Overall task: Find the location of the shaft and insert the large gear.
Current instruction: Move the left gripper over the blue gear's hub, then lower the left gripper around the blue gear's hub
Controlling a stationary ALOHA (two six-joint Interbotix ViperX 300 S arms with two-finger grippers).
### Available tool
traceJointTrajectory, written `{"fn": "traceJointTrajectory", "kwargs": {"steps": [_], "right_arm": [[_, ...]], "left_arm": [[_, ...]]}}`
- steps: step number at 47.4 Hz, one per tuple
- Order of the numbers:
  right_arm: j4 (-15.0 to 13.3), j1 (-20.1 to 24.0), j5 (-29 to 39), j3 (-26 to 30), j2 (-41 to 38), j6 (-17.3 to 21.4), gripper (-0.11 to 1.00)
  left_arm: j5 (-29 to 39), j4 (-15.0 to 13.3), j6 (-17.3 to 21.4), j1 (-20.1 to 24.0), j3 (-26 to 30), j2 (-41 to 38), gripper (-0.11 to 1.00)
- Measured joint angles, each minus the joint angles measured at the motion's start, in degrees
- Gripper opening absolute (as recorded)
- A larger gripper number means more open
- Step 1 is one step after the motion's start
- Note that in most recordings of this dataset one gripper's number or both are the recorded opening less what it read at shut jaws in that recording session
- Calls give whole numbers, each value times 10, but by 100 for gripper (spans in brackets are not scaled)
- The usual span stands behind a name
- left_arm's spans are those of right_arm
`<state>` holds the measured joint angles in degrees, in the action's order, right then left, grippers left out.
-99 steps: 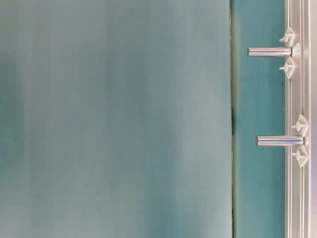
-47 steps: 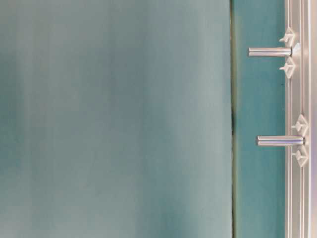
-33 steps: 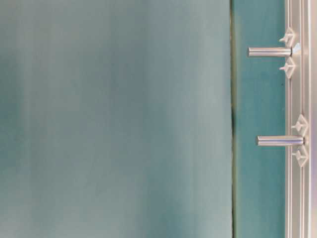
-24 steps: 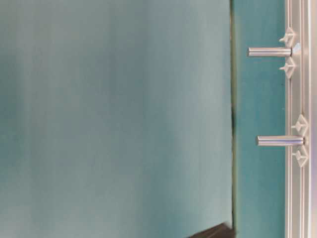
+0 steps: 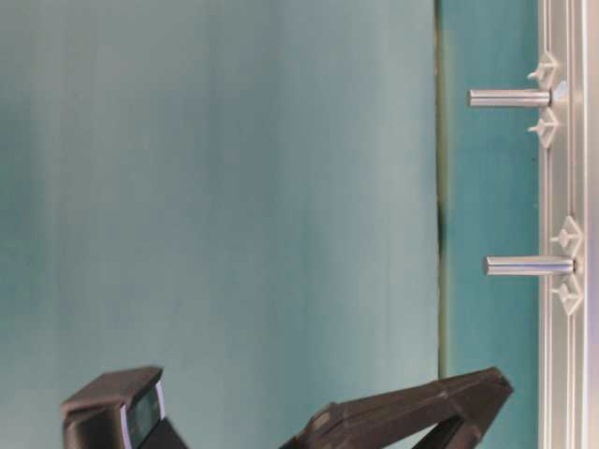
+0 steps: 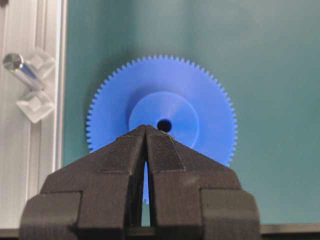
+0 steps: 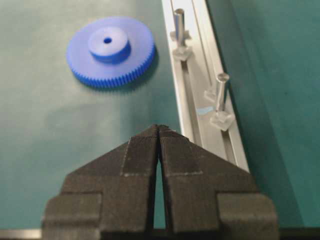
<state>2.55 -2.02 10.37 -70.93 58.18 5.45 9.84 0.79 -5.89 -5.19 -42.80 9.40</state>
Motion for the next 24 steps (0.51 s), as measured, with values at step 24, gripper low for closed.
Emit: {"fn": "traceJointTrajectory", "kwargs": {"steps": [24], "right_arm": [[0, -8, 15, -4, 1, 0, 2]], "left_arm": [[121, 0, 0, -1, 93, -90, 1]]}}
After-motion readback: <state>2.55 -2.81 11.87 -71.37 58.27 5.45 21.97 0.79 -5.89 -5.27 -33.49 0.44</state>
